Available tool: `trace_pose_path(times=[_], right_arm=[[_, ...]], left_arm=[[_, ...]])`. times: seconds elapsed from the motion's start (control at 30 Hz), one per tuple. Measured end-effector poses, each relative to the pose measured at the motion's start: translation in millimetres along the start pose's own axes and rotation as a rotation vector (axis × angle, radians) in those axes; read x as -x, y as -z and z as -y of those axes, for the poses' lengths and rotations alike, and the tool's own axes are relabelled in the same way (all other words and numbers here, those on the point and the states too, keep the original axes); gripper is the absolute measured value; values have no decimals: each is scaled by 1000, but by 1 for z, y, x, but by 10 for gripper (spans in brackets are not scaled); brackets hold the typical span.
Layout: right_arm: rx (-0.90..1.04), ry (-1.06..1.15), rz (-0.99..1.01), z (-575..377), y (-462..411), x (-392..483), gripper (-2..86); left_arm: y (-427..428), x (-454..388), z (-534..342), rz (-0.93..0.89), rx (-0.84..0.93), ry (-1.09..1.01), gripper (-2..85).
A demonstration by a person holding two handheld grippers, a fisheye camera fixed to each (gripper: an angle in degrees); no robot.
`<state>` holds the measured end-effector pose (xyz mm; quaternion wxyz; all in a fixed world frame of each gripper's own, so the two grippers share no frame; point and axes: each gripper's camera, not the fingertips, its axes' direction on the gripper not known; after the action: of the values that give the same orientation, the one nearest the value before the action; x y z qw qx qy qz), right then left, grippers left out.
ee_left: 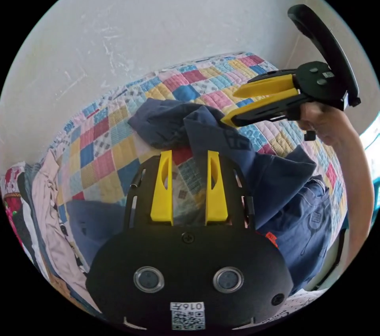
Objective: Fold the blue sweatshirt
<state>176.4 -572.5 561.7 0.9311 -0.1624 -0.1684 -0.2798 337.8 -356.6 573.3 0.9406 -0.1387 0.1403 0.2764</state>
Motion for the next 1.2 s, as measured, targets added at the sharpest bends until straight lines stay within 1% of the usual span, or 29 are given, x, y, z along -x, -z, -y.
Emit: trace_pose_path(times=[0.07, 0.1, 0.17, 0.2, 0.27, 0.43, 0.5, 0.63, 0.77, 0.83, 0.9, 0.93, 0.97, 1.03, 1.2], right_arm=[[31, 0, 52, 4, -16, -4, 131], [50, 15, 104, 5, -24, -6, 115], [31, 56, 131, 2, -25, -6, 77], [14, 84, 108, -1, -21, -5, 52], [4, 102, 96, -5, -14, -8, 33], [15, 133, -10, -21, 10, -16, 19], [-17, 106, -25, -33, 26, -29, 18], [-59, 19, -1, -52, 41, -55, 25], [55, -13, -9, -64, 28, -69, 55], [52, -22, -27, -66, 31, -70, 72], [-39, -31, -18, -67, 47, -73, 86], [-68, -28, -6, -66, 53, -74, 87], [-127, -13, 30, -66, 63, -74, 93], [-160, 6, 75, -61, 72, -74, 103], [7, 64, 116, -39, 49, -55, 139]], left_arm=[[-10, 0, -2, 12, 1, -7, 123], [-13, 1, -3, 11, -5, -5, 123], [-15, 2, -3, 13, -12, -2, 123], [-16, 3, -2, 13, -13, -3, 122], [-17, 4, -2, 15, -16, -5, 122], [-16, 5, -4, 34, -34, -7, 121], [-15, 6, -6, 34, -35, -9, 120], [-14, 7, -9, 7, -41, -12, 114], [-21, 2, -13, -10, -19, -42, 108], [-26, -2, -15, -22, -10, -59, 103], [-29, -5, -17, -40, -14, -81, 91], [-30, -7, -18, -62, -18, -97, 71], [-30, -8, -19, -78, -22, -108, 61], [-32, -11, -24, -115, -36, -125, 3], [-32, -15, -30, -86, -54, -137, -6]])
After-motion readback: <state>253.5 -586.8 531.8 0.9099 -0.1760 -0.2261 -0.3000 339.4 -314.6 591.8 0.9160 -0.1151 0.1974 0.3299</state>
